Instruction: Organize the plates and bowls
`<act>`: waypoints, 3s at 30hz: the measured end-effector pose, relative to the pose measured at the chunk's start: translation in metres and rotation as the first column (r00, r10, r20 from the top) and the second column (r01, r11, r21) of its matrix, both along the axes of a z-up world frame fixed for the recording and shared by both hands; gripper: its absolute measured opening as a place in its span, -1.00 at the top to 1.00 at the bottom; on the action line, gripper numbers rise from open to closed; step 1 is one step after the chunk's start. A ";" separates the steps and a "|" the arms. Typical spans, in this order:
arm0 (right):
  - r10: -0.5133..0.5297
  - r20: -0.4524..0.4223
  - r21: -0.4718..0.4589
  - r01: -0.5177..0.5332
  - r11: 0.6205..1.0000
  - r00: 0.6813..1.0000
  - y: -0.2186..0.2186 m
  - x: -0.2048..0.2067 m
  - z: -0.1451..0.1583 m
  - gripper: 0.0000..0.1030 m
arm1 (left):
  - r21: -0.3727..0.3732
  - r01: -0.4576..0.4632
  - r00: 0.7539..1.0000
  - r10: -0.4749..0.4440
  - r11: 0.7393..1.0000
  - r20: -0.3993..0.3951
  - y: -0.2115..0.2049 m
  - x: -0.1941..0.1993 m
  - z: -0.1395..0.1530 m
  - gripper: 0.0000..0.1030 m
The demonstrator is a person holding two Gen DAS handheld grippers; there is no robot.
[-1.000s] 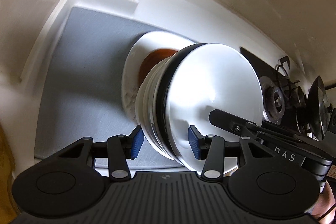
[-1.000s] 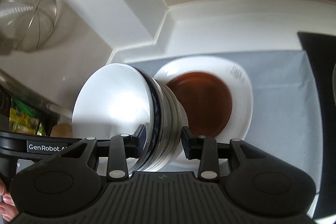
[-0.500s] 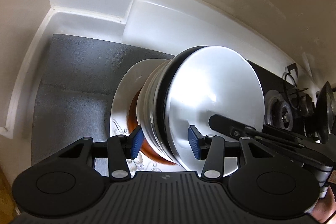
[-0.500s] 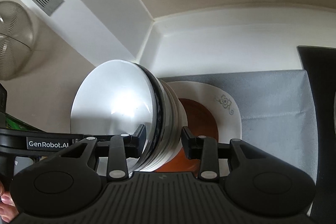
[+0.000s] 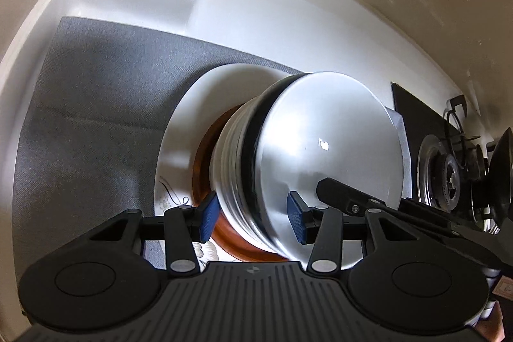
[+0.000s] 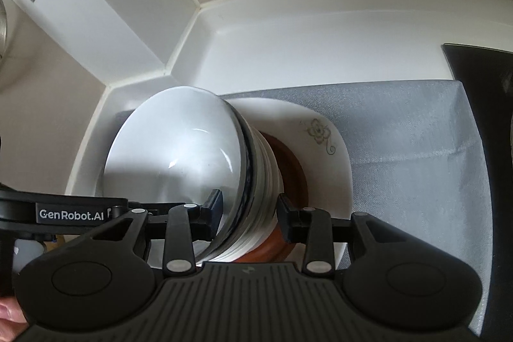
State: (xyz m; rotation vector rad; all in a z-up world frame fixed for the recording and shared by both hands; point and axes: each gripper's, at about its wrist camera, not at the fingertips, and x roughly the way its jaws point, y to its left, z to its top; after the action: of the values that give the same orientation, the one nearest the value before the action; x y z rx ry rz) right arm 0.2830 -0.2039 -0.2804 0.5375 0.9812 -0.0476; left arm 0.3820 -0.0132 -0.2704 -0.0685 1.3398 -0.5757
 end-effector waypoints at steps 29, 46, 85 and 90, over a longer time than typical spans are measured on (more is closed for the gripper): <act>-0.007 0.141 -0.225 0.038 0.974 0.990 0.058 -0.169 0.130 -0.94 | 0.058 -0.061 0.911 0.032 0.996 0.411 0.027 -0.198 0.166 -0.99; 0.014 0.170 -0.260 0.031 0.965 0.985 0.048 -0.329 0.262 -0.99 | 0.224 -0.223 0.803 0.049 0.949 0.594 -0.016 -0.387 0.304 -0.99; 0.038 0.180 -0.234 0.005 0.972 0.983 0.031 -0.393 0.259 -0.99 | 0.242 -0.266 0.793 0.069 0.933 0.605 -0.034 -0.449 0.305 -0.99; 0.040 0.185 -0.231 0.003 0.973 0.982 0.032 -0.395 0.260 -0.99 | 0.248 -0.267 0.791 0.065 0.931 0.608 -0.034 -0.450 0.307 -0.99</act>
State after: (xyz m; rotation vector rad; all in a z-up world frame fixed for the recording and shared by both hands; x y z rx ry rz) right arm -0.1115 -0.1723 -0.0208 0.3127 0.7829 -0.0910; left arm -0.0684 -0.0473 0.0361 0.2460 0.7803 -0.1836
